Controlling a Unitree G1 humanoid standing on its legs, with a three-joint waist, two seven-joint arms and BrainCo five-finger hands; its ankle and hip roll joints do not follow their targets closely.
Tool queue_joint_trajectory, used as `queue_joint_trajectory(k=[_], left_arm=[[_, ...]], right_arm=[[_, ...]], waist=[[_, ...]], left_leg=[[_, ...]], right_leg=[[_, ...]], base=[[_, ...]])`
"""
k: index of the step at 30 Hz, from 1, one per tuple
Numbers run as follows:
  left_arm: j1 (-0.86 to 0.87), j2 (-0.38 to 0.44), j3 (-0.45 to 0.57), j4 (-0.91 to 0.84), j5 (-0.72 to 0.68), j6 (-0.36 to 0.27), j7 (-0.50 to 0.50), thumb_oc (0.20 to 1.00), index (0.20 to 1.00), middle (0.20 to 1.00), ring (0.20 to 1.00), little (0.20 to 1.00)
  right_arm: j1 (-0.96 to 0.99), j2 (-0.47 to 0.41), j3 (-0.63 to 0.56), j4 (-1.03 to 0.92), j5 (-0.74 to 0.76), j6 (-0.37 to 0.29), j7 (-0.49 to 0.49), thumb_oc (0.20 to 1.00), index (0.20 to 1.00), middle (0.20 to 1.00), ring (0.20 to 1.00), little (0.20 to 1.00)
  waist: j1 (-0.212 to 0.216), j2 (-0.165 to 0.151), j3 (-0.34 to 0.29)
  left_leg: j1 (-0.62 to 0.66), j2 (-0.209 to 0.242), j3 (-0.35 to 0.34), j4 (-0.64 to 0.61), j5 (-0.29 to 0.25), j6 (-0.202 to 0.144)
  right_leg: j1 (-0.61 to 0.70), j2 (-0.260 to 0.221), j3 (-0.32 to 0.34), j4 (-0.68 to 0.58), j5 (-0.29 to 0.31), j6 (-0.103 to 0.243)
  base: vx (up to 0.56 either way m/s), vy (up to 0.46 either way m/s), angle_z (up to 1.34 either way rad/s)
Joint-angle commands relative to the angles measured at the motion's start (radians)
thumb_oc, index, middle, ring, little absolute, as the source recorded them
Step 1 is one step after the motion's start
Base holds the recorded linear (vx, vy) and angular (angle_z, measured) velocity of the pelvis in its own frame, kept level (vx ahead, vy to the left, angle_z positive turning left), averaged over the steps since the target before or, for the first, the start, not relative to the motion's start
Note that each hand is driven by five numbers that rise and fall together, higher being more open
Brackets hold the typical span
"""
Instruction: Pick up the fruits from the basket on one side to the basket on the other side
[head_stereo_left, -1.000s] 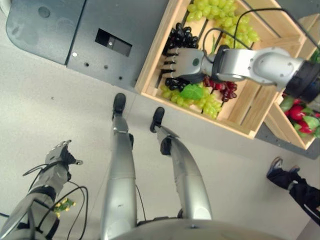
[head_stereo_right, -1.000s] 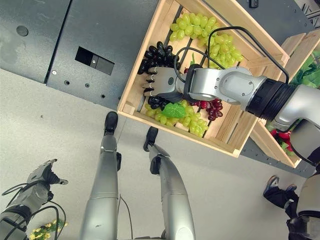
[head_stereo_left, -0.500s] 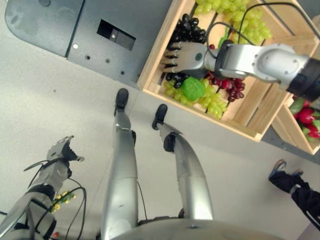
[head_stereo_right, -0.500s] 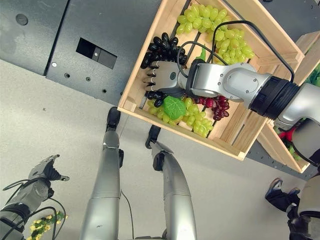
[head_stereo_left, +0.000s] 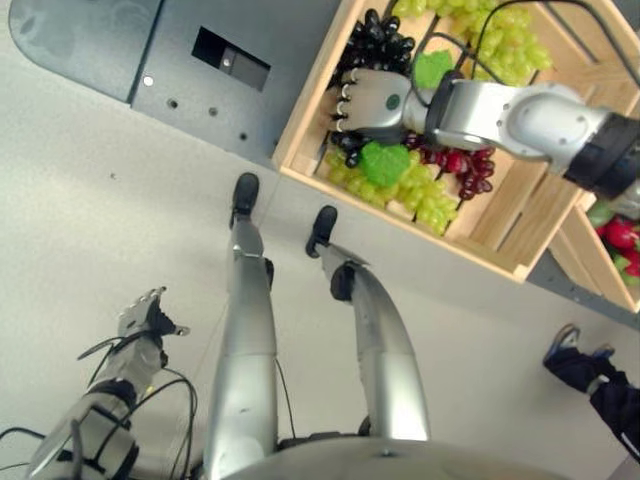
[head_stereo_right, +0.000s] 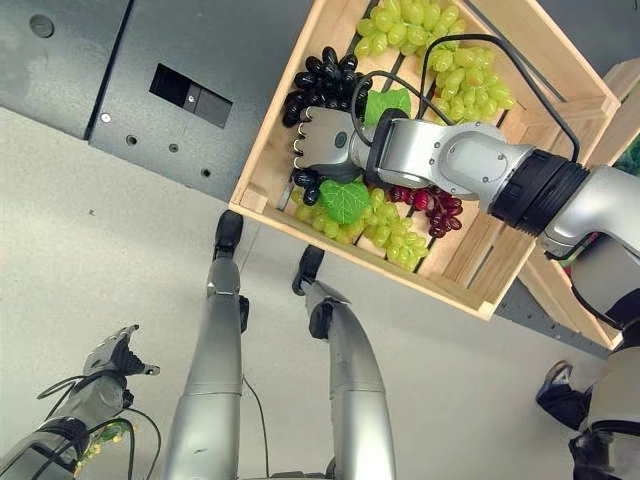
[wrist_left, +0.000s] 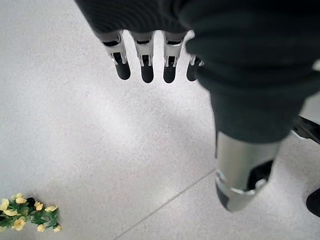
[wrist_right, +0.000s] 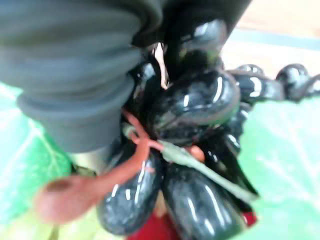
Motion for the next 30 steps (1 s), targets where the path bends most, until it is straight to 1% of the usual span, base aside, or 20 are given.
queue_joint_trajectory(k=[1, 2, 3, 4, 5, 6, 7, 8, 9, 10, 11, 12, 13, 14, 20, 21, 22, 23, 26, 30], left_arm=[[0.013, -0.026, 0.059, 0.025, 0.033, 0.030, 0.031, 1.000, 1.000, 1.000, 1.000, 1.000], [0.002, -0.037, 0.076, 0.037, 0.018, 0.034, 0.038, 1.000, 1.000, 1.000, 1.000, 1.000], [0.011, -0.042, 0.076, 0.044, 0.020, 0.037, 0.041, 1.000, 1.000, 1.000, 1.000, 1.000], [0.000, -0.040, 0.077, 0.042, 0.020, 0.037, 0.042, 1.000, 1.000, 1.000, 1.000, 1.000], [0.009, -0.045, 0.075, 0.044, 0.018, 0.036, 0.043, 1.000, 1.000, 1.000, 1.000, 1.000], [0.013, -0.048, 0.079, 0.040, 0.007, 0.032, 0.042, 1.000, 1.000, 1.000, 1.000, 1.000], [0.003, -0.044, 0.075, 0.026, 0.005, 0.025, 0.047, 1.000, 1.000, 1.000, 1.000, 1.000], [0.008, -0.038, 0.069, 0.010, 0.011, 0.020, 0.050, 1.000, 1.000, 1.000, 1.000, 1.000], [0.023, -0.033, 0.060, -0.007, 0.019, 0.016, 0.052, 1.000, 1.000, 1.000, 1.000, 1.000], [0.017, -0.023, 0.058, -0.040, 0.021, 0.013, 0.058, 1.000, 1.000, 1.000, 1.000, 1.000], [0.035, -0.019, 0.054, -0.056, 0.025, 0.010, 0.058, 1.000, 1.000, 1.000, 1.000, 1.000], [0.035, -0.013, 0.050, -0.081, 0.033, 0.007, 0.058, 1.000, 1.000, 1.000, 1.000, 1.000], [0.055, -0.012, 0.052, -0.097, 0.031, 0.003, 0.057, 1.000, 1.000, 1.000, 1.000, 1.000], [0.046, -0.009, 0.054, -0.102, 0.032, 0.004, 0.058, 1.000, 1.000, 1.000, 1.000, 1.000], [0.141, 0.017, 0.146, -0.282, -0.041, -0.044, 0.073, 1.000, 1.000, 1.000, 1.000, 1.000], [0.156, 0.016, 0.145, -0.282, -0.041, -0.043, 0.072, 1.000, 1.000, 1.000, 1.000, 1.000], [0.172, 0.014, 0.173, -0.358, -0.064, -0.051, 0.068, 1.000, 1.000, 1.000, 1.000, 1.000], [0.222, 0.020, 0.212, -0.492, -0.075, -0.064, 0.057, 1.000, 1.000, 1.000, 1.000, 1.000], [0.243, 0.011, 0.236, -0.511, -0.086, -0.072, 0.030, 1.000, 1.000, 1.000, 1.000, 1.000], [0.243, -0.006, 0.269, -0.498, -0.121, -0.089, -0.018, 1.000, 1.000, 1.000, 1.000, 1.000]], right_arm=[[-0.001, -0.020, 0.050, 0.034, -0.021, 0.042, -0.012, 0.200, 0.200, 0.200, 0.200, 0.200], [-0.012, -0.025, 0.050, 0.033, -0.021, 0.044, -0.015, 0.200, 0.200, 0.200, 0.200, 0.200], [-0.003, -0.018, 0.050, 0.026, -0.019, 0.041, -0.014, 0.200, 0.200, 0.200, 0.200, 0.200], [-0.014, -0.024, 0.050, 0.028, -0.020, 0.042, -0.015, 0.200, 0.200, 0.200, 0.200, 0.200], [-0.003, -0.020, 0.050, 0.021, -0.016, 0.039, -0.016, 0.200, 0.200, 0.200, 0.200, 0.200], [-0.005, -0.019, 0.050, 0.017, -0.008, 0.039, -0.018, 0.200, 0.200, 0.200, 0.200, 0.200], [-0.015, -0.026, 0.050, 0.021, -0.008, 0.039, -0.019, 0.200, 0.200, 0.200, 0.200, 0.200], [-0.012, -0.029, 0.050, 0.021, -0.008, 0.038, -0.020, 0.200, 0.200, 0.200, 0.200, 0.200], [0.000, -0.025, 0.050, 0.020, -0.008, 0.037, -0.019, 0.200, 0.200, 0.200, 0.200, 0.200], [-0.009, -0.036, 0.050, 0.018, -0.009, 0.039, -0.024, 0.200, 0.200, 0.200, 0.200, 0.200], [0.006, -0.034, 0.050, 0.018, -0.007, 0.038, -0.021, 0.200, 0.200, 0.200, 0.200, 0.200], [-0.001, -0.044, 0.050, 0.022, -0.008, 0.039, -0.022, 0.200, 0.200, 0.200, 0.200, 0.200], [0.013, -0.045, 0.050, 0.020, -0.008, 0.037, -0.022, 0.200, 0.200, 0.200, 0.200, 0.200], [0.003, -0.051, 0.050, 0.021, -0.009, 0.038, -0.023, 0.200, 0.200, 0.200, 0.200, 0.200], [0.048, -0.112, 0.050, -0.006, 0.022, 0.031, -0.015, 0.200, 0.200, 0.200, 0.200, 0.200], [0.061, -0.106, 0.050, -0.008, 0.023, 0.030, -0.013, 0.200, 0.200, 0.200, 0.200, 0.200], [0.058, -0.120, 0.050, -0.020, 0.047, 0.034, -0.008, 0.200, 0.200, 0.200, 0.200, 0.200], [0.080, -0.150, 0.050, -0.054, 0.112, 0.026, 0.011, 0.200, 0.200, 0.200, 0.200, 0.200], [0.077, -0.165, 0.050, -0.070, 0.201, 0.022, 0.021, 0.200, 0.200, 0.200, 0.200, 0.200], [0.080, -0.216, 0.050, -0.116, 0.414, -0.016, 0.046, 0.200, 0.200, 0.200, 0.200, 0.200]], waist=[[0.024, 0.011, 0.087], [0.022, 0.006, 0.087], [0.023, 0.004, 0.087], [0.021, 0.003, 0.087], [0.021, 0.003, 0.087], [0.022, 0.003, 0.087], [0.023, 0.003, 0.087], [0.025, 0.004, 0.087], [0.028, 0.005, 0.087], [0.028, 0.007, 0.087], [0.031, 0.011, 0.087], [0.031, 0.016, 0.087], [0.035, 0.021, 0.087], [0.034, 0.021, 0.087], [0.050, 0.065, 0.087], [0.052, 0.065, 0.087], [0.050, 0.079, 0.087], [0.051, 0.102, 0.087], [0.047, 0.116, 0.087], [0.042, 0.124, 0.087]], left_leg=[[0.007, -0.065, 0.022, 0.071, -0.090, 0.083], [-0.022, -0.067, 0.026, 0.064, -0.057, 0.085], [0.007, -0.065, 0.022, 0.070, -0.090, 0.083], [-0.021, -0.066, 0.027, 0.063, -0.057, 0.085], [0.008, -0.065, 0.022, 0.070, -0.090, 0.083], [0.010, -0.064, 0.023, 0.070, -0.090, 0.082], [-0.019, -0.065, 0.028, 0.063, -0.056, 0.085], [-0.019, -0.066, 0.028, 0.062, -0.056, 0.085], [0.011, -0.064, 0.024, 0.069, -0.090, 0.082], [-0.018, -0.066, 0.028, 0.064, -0.056, 0.085], [0.010, -0.065, 0.024, 0.072, -0.090, 0.083], [-0.018, -0.067, 0.029, 0.066, -0.057, 0.086], [0.012, -0.066, 0.024, 0.072, -0.090, 0.083], [-0.016, -0.068, 0.028, 0.065, -0.057, 0.086], [0.005, -0.074, 0.030, 0.061, -0.053, 0.088], [0.036, -0.073, 0.026, 0.069, -0.089, 0.085], [0.013, -0.077, 0.031, 0.062, -0.053, 0.088], [0.033, -0.077, 0.036, 0.060, -0.055, 0.090], [0.074, -0.077, 0.041, 0.051, -0.056, 0.091], [0.190, -0.075, 0.054, 0.030, -0.058, 0.090]], right_leg=[[0.027, -0.018, 0.033, -0.099, 0.150, 0.125], [0.003, -0.020, 0.024, -0.112, 0.180, 0.117], [0.027, -0.017, 0.033, -0.098, 0.151, 0.125], [0.004, -0.020, 0.023, -0.112, 0.180, 0.117], [0.027, -0.017, 0.034, -0.097, 0.151, 0.125], [0.029, -0.017, 0.034, -0.099, 0.152, 0.126], [0.006, -0.021, 0.024, -0.112, 0.180, 0.117], [0.008, -0.020, 0.024, -0.112, 0.179, 0.116], [0.031, -0.017, 0.033, -0.098, 0.150, 0.125], [0.007, -0.022, 0.022, -0.110, 0.180, 0.117], [0.030, -0.019, 0.032, -0.097, 0.152, 0.126], [0.007, -0.024, 0.021, -0.109, 0.180, 0.117], [0.030, -0.020, 0.031, -0.095, 0.151, 0.126], [0.008, -0.024, 0.020, -0.109, 0.179, 0.117], [0.023, -0.030, 0.017, -0.104, 0.178, 0.118], [0.049, -0.025, 0.028, -0.090, 0.148, 0.127], [0.031, -0.031, 0.017, -0.104, 0.178, 0.118], [0.052, -0.034, 0.016, -0.105, 0.176, 0.118], [0.089, -0.037, 0.015, -0.115, 0.177, 0.118], [0.207, -0.045, 0.009, -0.127, 0.172, 0.119]], base=[[0.00, 0.000, 0.00], [0.05, -0.028, 0.06], [-0.06, 0.003, 0.05], [0.05, -0.019, 0.06], [0.00, 0.000, 0.00], [0.00, 0.000, 0.00], [-0.06, 0.010, 0.01], [0.00, 0.000, 0.00], [0.00, 0.000, 0.00], [0.05, -0.015, -0.01], [-0.06, 0.018, 0.00], [0.05, -0.007, 0.00], [-0.06, 0.021, 0.00], [0.00, 0.000, 0.00], [0.00, 0.000, 0.00], [0.00, 0.000, 0.00], [-0.01, -0.005, 0.09], [-0.08, 0.011, 0.11], [-0.02, -0.003, 0.08], [-0.01, 0.004, -0.02]])
